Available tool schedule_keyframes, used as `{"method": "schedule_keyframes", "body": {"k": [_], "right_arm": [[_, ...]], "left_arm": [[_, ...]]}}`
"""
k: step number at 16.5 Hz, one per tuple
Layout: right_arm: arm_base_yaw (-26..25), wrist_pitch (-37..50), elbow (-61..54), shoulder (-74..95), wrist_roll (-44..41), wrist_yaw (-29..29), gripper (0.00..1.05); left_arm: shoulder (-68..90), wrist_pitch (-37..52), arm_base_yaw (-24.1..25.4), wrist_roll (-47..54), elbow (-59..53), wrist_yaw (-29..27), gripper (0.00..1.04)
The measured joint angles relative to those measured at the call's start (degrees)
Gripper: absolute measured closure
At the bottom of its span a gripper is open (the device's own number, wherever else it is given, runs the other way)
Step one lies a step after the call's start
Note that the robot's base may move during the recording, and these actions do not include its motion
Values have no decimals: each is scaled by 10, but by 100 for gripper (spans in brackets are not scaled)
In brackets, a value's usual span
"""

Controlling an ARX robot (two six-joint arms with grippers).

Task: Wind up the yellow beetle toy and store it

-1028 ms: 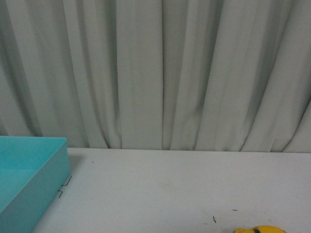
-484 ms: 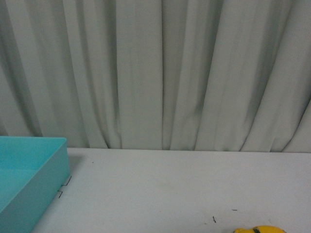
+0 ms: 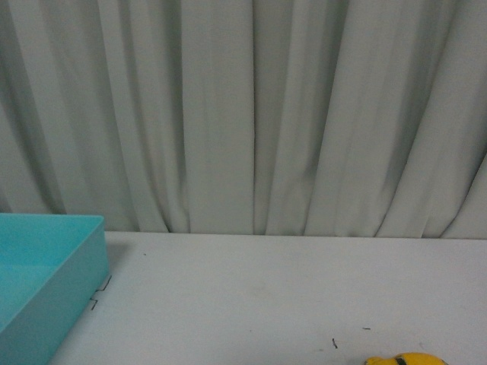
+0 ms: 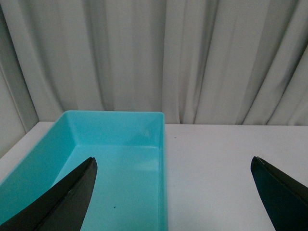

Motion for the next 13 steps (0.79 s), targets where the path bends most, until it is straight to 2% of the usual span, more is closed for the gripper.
{"method": "schedule_keyframes", "body": {"k": [2,3,5,7,10,11,13], "right_arm": [[-67,128,7,134,0,-41,7],[-103,226,25,240,-3,-53,7],[-127,341,64,362,-9,-55,7],[-127,427,122,493,-12,-57,7],[-92,459,230,660,-13,-76,7],[-22,402,398,816,-80,-193,7],[1,322,460,855,-138,-266,7]], "left_arm": [[0,0,0,0,0,0,7],[0,0,0,0,0,0,7],[0,0,0,0,0,-1,7],[0,0,0,0,0,0,7],[0,0,0,0,0,0,7],[0,0,0,0,0,0,7],[0,0,0,0,0,0,7]]}}
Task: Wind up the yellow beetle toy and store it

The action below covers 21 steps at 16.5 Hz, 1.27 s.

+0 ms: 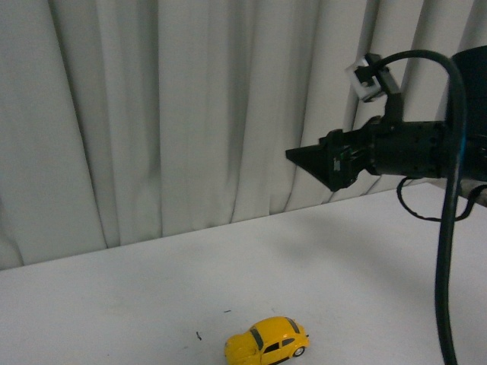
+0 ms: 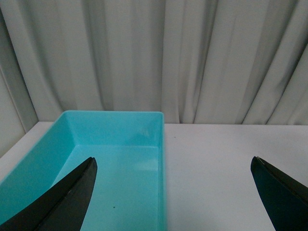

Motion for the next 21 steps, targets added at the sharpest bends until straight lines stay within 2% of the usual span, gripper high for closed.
{"method": "schedule_keyframes", "body": {"k": [3,5,6,8,10,11,12,13,14,21], "right_arm": [[16,-145,70,19,-106,-96,7],[19,-314,137,31,-229,-161,7],[19,-389,166,42,-280,-169,7],[24,-585,224,89,-455,-156,7],[31,-709,247,124,-573,-139,7],[49,-816,270,152,-710,-116,7],[77,-887,316,190,-839,-76,7],[83,-901,324,219,-882,-44,7],[87,-881,321,228,-885,-26,7],[108,-814,310,258,-822,31,7]], "left_arm": [[0,0,0,0,0,0,7],[0,0,0,0,0,0,7],[0,0,0,0,0,0,7],[0,0,0,0,0,0,7],[0,0,0,0,0,0,7],[0,0,0,0,0,0,7],[0,0,0,0,0,0,7],[0,0,0,0,0,0,7],[0,0,0,0,0,0,7],[0,0,0,0,0,0,7]]}}
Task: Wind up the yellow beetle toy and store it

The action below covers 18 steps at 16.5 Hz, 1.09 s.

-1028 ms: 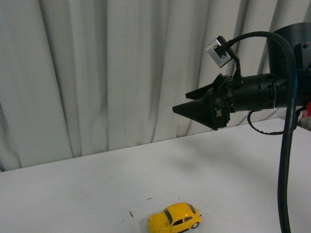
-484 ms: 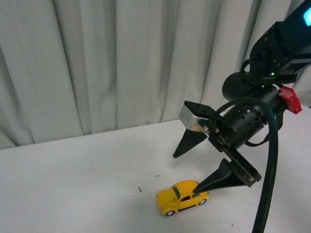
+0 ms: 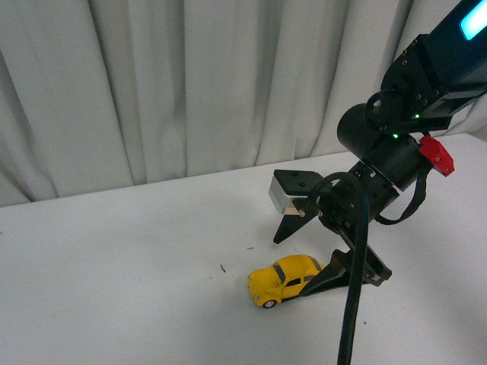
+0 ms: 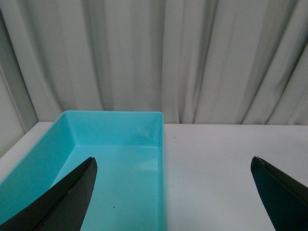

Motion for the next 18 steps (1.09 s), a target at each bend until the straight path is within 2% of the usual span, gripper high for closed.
{"method": "schedule_keyframes", "body": {"k": [6,10,11,12,18], "right_arm": [[15,38,-1,22,28,27,7],[22,51,-12,22,33,32,46],[25,55,-21,21,44,29,61],[30,60,-23,18,66,31,63],[30,97,-52,9,48,31,63]], "left_arm": [[0,0,0,0,0,0,7],[0,0,0,0,0,0,7],[0,0,0,0,0,0,7],[0,0,0,0,0,0,7],[0,0,0,0,0,0,7]]}}
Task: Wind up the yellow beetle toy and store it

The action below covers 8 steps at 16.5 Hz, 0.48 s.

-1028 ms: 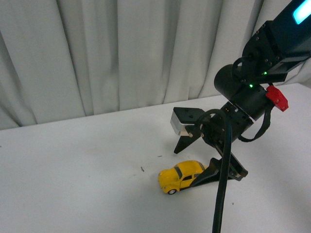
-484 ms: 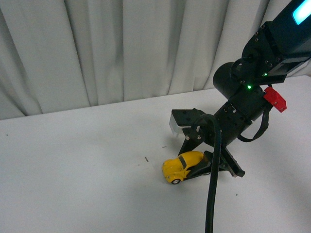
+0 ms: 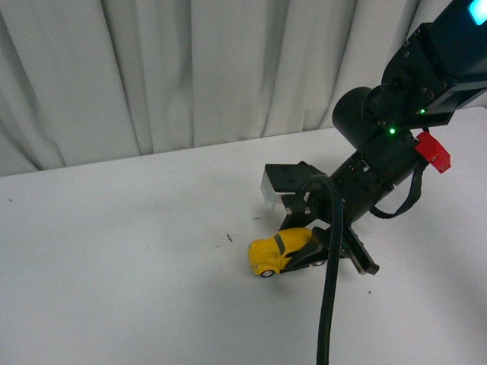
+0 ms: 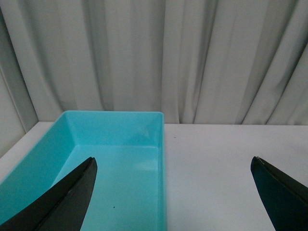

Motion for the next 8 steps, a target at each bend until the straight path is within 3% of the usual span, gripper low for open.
{"method": "schedule_keyframes", "body": {"k": [4,8], "right_arm": [[-18,9,-19,-4,-4,-9,63],[-68,9,-40,-6,-27,-15,63]], "left_arm": [[0,0,0,0,0,0,7],[0,0,0,0,0,0,7]]}}
